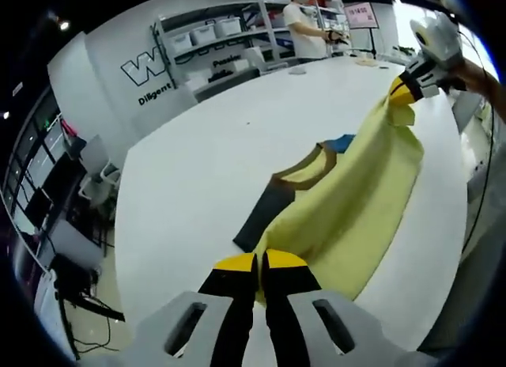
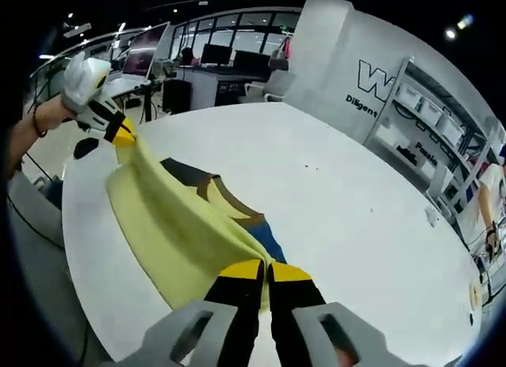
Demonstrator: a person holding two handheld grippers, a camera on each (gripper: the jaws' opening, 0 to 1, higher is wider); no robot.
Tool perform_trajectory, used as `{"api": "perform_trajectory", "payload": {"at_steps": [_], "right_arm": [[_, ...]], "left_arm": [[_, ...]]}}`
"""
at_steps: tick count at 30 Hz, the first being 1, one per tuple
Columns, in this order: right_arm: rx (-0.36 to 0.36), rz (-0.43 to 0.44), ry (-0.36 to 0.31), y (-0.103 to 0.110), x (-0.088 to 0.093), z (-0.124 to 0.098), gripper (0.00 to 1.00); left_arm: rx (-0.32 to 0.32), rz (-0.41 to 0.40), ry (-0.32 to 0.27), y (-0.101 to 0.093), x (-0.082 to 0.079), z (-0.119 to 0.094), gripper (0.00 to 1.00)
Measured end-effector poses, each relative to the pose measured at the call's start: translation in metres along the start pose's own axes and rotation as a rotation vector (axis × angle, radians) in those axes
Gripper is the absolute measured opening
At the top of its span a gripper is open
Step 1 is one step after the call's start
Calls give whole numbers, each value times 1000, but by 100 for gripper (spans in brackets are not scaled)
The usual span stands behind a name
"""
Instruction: Fold the garment on the visible template until the final outline fits inside the template.
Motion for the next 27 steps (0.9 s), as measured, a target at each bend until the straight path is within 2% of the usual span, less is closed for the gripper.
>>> {"api": "perform_trajectory", "payload": {"at_steps": [4,6,15,16,17,21,27], "right_arm": [[-11,7,37,2,12,14,0],[-11,13,56,1,17,19,0],[-12,57,92,1,36,42,0],[-15,66,100,1,38,44,0],[-13,68,101,1,39,47,0],[-10,70,108,0,44,53,0],[-10,32,137,-2,48,67,0]], "left_arm": [[8,-4,34,-2,8,14,1],[6,-87,40,-4,12,19,1],[-6,-6,79,-2,23,42,1],[8,-28,104,-3,26,43,1],[2,-32,95,-2,25,44,1],[-4,-9,91,-2,26,50,1],[-2,26,122,0,30,64,1]]}}
Point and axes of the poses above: the point that each gripper's makers call its tool centre point, and the gripper's own axes: z roughly forward along the fingers, y roughly to its left, x roughly out of its underside, the point moved 5 cm from there along -z, roughly backward along the fingers, and after that the axes turned 5 degrees about -y, right-handed, at the moved point
